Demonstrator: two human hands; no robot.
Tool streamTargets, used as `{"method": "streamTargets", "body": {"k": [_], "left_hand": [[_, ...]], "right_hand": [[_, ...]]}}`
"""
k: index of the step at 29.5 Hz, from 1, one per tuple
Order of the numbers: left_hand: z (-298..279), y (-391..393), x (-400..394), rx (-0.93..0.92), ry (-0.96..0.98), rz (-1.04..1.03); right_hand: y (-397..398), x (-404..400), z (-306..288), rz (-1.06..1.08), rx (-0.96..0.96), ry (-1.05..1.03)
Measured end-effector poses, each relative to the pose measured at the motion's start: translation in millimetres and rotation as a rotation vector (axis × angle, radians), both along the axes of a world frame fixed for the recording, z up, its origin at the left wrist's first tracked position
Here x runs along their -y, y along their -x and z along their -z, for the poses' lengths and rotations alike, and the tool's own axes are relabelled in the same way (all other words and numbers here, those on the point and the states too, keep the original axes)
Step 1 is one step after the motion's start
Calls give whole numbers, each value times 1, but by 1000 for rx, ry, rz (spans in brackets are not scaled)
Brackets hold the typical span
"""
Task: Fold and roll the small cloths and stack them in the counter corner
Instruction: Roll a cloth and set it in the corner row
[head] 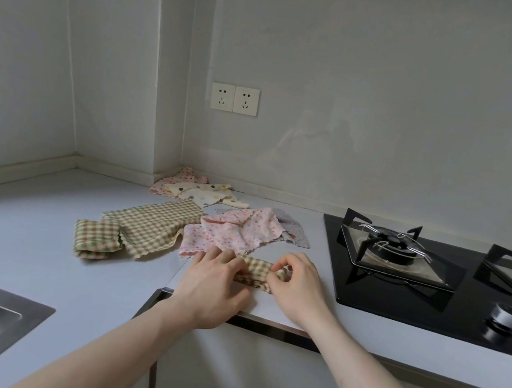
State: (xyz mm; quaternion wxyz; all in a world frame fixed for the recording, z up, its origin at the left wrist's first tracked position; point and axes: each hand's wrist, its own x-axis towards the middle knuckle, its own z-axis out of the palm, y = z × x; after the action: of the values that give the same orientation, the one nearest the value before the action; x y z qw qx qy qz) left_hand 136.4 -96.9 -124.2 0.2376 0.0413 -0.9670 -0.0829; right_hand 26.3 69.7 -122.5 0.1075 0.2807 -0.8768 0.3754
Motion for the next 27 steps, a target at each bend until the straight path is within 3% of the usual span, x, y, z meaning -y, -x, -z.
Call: {"method": "streamTargets", "body": {"k": [5,10,17,20,24,27], "left_hand": [[-1,4,0,-30,-72,-12],[4,6,4,-63,-212,-4],[9,6,0,-92,-269,19],[6,4,-1,-68,-308,-16],[-3,4,-2,-10,-542,-81],[-15,13,2,189,-605,-64]], "right_hand": [[4,-3,1,25,2,-31],[0,0,-1,2,-46,-227],[-3,-3,-5,-58,-9,-211],[-4,-6,-4,-86,90,-118],[0,-7,-3,-95,236,-63],[0,-9,-12,-83,375,10]]}}
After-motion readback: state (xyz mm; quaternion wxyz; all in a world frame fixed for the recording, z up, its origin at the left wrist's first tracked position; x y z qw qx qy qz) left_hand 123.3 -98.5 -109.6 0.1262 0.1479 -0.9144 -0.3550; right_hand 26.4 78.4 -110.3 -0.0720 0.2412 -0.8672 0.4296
